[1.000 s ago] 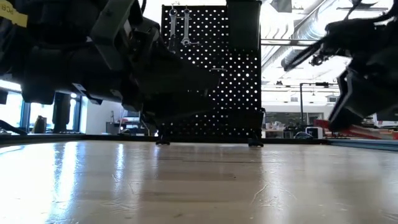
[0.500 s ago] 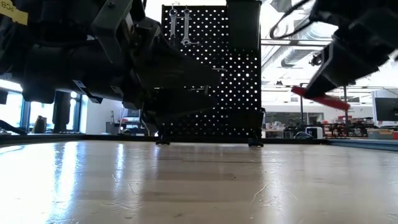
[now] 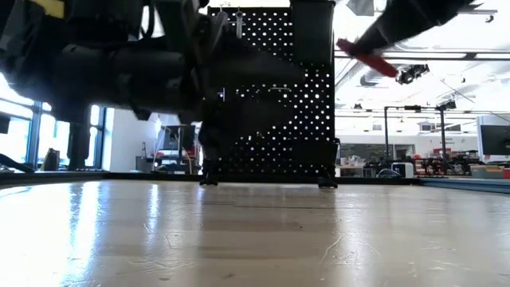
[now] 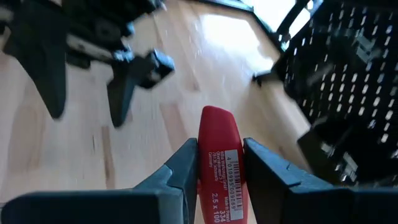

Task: Hang tools onto peg board
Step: Put the red allen wrench into the top peg board bin

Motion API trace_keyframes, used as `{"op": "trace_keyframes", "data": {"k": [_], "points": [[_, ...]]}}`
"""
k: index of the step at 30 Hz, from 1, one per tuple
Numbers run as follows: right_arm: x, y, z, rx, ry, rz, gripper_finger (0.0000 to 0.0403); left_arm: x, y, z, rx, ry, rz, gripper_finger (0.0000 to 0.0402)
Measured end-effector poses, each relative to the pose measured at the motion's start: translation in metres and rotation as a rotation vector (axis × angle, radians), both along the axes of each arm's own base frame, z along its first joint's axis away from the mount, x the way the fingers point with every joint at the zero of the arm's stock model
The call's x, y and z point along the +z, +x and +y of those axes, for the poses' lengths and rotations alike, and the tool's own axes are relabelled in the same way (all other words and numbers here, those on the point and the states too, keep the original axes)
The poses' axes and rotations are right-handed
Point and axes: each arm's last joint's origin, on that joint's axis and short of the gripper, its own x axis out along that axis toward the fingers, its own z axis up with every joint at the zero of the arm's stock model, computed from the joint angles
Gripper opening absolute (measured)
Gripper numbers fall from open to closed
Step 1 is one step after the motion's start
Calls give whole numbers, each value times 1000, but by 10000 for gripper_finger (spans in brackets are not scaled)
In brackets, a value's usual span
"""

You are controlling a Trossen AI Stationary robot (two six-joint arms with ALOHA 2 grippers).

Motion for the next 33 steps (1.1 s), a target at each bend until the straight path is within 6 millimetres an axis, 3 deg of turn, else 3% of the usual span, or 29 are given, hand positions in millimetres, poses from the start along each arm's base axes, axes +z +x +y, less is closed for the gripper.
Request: {"op": "trace_keyframes", "data": {"k": [13,33], "points": [[29,15,9,81,-150,-93,98,21,29,14,-45,-89,-86,218],[34,24,7,153,-160,-95,98,36,34,31,-129,-196,-217,218]]}}
